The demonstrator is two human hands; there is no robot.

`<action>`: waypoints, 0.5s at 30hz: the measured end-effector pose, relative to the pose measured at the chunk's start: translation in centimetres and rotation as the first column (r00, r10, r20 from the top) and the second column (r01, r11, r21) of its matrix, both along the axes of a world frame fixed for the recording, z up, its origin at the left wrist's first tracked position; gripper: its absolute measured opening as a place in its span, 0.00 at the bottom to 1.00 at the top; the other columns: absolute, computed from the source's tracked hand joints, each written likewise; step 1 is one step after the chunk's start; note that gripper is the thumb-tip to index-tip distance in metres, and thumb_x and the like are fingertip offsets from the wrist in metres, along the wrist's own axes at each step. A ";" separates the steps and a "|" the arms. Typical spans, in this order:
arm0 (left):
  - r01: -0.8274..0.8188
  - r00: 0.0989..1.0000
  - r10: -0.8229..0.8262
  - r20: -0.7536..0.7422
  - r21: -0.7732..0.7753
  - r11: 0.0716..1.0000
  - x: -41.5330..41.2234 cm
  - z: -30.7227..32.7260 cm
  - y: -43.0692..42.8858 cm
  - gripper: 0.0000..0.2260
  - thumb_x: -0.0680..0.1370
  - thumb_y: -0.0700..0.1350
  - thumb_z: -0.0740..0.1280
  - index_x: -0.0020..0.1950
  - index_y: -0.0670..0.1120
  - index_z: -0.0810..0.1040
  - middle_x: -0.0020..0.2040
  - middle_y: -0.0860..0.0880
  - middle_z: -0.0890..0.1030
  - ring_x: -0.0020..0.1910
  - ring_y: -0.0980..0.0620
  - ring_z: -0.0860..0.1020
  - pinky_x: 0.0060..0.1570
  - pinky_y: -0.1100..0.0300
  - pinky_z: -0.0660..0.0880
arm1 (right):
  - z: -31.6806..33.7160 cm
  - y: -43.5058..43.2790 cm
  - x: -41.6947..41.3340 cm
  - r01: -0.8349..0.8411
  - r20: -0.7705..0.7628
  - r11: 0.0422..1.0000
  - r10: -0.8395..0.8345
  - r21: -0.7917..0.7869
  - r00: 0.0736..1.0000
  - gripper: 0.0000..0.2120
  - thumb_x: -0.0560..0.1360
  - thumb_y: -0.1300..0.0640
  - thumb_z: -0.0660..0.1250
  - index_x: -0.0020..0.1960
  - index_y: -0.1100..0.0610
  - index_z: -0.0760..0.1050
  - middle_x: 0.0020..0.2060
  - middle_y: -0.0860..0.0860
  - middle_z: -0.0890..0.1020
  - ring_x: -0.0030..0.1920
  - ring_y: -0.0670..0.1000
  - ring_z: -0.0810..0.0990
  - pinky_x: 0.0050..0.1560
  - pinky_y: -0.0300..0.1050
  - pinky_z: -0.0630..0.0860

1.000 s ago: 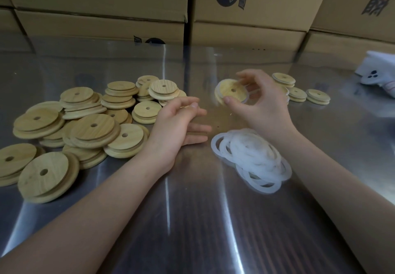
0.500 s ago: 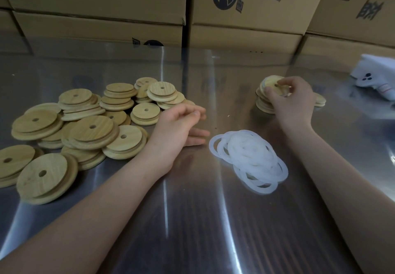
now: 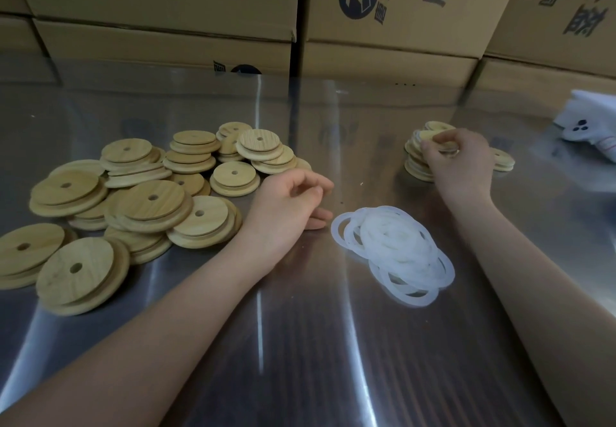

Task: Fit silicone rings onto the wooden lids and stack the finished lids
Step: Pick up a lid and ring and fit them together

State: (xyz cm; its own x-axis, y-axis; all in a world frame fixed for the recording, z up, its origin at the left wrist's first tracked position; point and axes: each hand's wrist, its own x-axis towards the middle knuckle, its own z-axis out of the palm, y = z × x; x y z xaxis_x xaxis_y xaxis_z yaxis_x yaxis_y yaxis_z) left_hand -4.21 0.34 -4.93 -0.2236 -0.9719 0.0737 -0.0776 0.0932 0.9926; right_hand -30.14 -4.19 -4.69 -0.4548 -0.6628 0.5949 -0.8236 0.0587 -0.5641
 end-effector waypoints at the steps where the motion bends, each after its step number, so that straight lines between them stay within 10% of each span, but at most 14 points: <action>1: -0.009 0.999 0.011 0.046 -0.040 0.999 0.0 -0.1 0.0 0.11 0.81 0.35 0.61 0.49 0.46 0.81 0.50 0.47 0.82 0.39 0.54 0.84 0.41 0.63 0.81 | 0.1 0.0 0.1 -0.003 -0.005 1.000 0.003 -0.001 1.000 0.14 0.76 0.53 0.69 0.54 0.62 0.80 0.55 0.58 0.80 0.60 0.57 0.74 0.60 0.46 0.66; 15: -0.104 0.780 0.457 0.428 -0.631 0.769 1.2 0.2 -0.2 0.08 0.77 0.37 0.64 0.50 0.45 0.82 0.47 0.50 0.81 0.45 0.47 0.77 0.46 0.47 0.76 | 0.3 0.0 0.4 -0.014 -0.045 0.988 0.021 0.154 0.999 0.17 0.78 0.58 0.63 0.66 0.61 0.77 0.65 0.63 0.73 0.67 0.62 0.69 0.69 0.50 0.62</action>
